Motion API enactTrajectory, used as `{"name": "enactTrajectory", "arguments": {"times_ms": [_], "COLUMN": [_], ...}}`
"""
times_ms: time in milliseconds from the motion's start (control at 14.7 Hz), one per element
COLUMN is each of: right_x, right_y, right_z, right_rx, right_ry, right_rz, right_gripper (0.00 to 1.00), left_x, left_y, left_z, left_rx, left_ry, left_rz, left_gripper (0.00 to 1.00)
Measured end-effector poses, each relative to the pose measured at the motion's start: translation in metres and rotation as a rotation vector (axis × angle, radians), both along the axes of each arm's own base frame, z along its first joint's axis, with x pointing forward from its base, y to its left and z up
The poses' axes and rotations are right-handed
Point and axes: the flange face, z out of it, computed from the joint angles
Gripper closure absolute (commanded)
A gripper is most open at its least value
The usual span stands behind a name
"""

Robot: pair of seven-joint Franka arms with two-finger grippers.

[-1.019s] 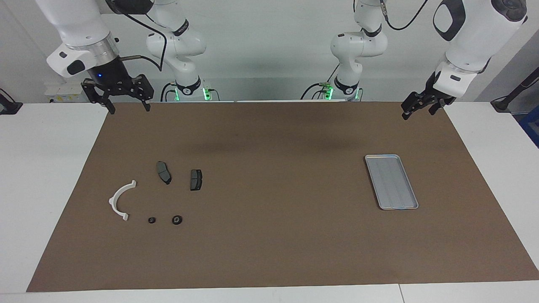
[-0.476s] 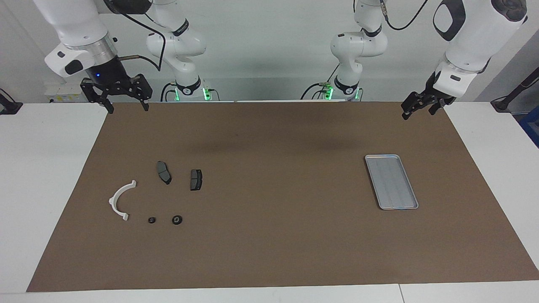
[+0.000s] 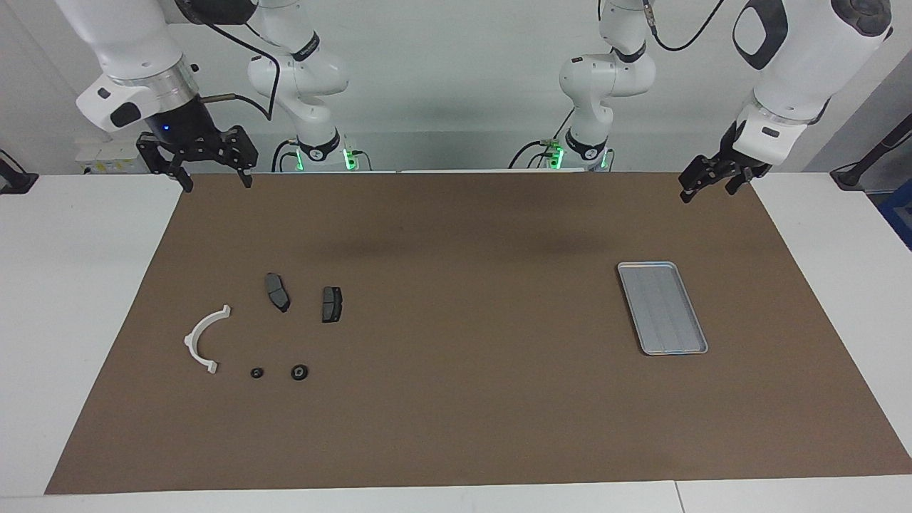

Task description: Place bearing gear from tray to pile

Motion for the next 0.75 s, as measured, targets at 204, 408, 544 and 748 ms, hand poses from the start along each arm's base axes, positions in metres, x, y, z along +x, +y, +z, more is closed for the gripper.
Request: {"name": "enactTrajectory", "arguments": {"times_ms": [204, 408, 544, 748], "right_x": [-0.0007, -0.0008, -0.0009, -0.0009], "right_y": [0.0, 0.0, 0.0, 0.0], "right_z": [-0.0009, -0.001, -0.0012, -0.0013], "right_rx": [0.0, 0.0, 0.0, 0.0], "right_ry": [0.008, 0.008, 0.009, 0.01], "right_rz": [0.0, 0.0, 0.0, 0.0], "right_gripper": [0.0, 0.0, 0.0, 0.0], "left_x": [0.0, 0.0, 0.0, 0.0], "left_y": [0.0, 0.0, 0.0, 0.0], "left_z": [0.0, 0.0, 0.0, 0.0], "left_rx": [0.0, 0.0, 0.0, 0.0], "left_ry": [0.0, 0.0, 0.0, 0.0], "left_rz": [0.0, 0.0, 0.0, 0.0], "left_gripper": [0.0, 0.0, 0.0, 0.0]}}
